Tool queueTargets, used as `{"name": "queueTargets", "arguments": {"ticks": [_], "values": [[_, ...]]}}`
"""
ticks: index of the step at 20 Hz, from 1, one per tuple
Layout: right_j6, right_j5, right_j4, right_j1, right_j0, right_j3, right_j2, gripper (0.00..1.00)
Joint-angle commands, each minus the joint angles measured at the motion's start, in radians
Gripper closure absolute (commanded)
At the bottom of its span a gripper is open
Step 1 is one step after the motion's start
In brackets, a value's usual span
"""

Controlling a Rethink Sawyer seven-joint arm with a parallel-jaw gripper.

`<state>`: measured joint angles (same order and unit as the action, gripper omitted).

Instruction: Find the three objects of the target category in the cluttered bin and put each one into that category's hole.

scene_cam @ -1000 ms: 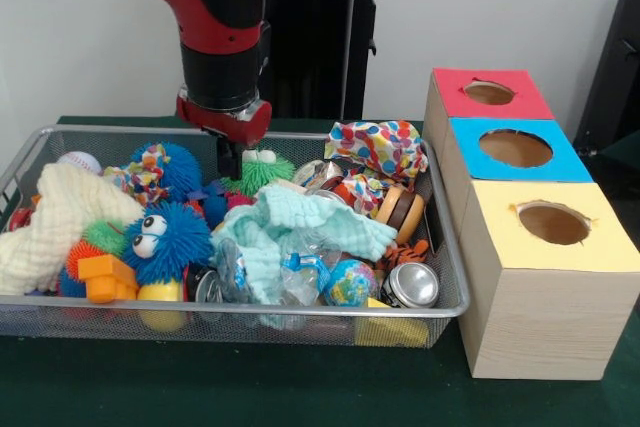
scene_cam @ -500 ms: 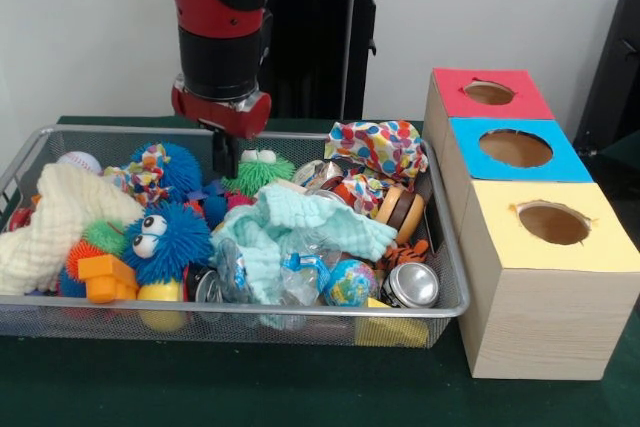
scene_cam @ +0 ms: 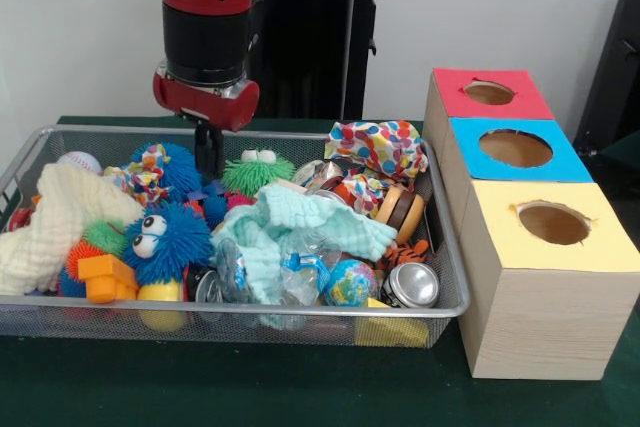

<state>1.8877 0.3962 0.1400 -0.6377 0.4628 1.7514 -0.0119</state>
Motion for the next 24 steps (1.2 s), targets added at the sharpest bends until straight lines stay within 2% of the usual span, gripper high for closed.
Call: {"name": "queueTargets", "arguments": {"ticks": [1,13,18,24], "values": [[0.046,-0.008,-0.009,-0.018,-0.018,-0.086,0.113,1.0],[0.114,-0.005,-0.017,-0.042,-0.117,-0.106,0.066,1.0],[0.176,0.011,-0.046,-0.018,-0.192,-0.14,0.026,1.0],[0.205,-0.004,-0.083,0.036,-0.239,-0.166,0.004,1.0]]}}
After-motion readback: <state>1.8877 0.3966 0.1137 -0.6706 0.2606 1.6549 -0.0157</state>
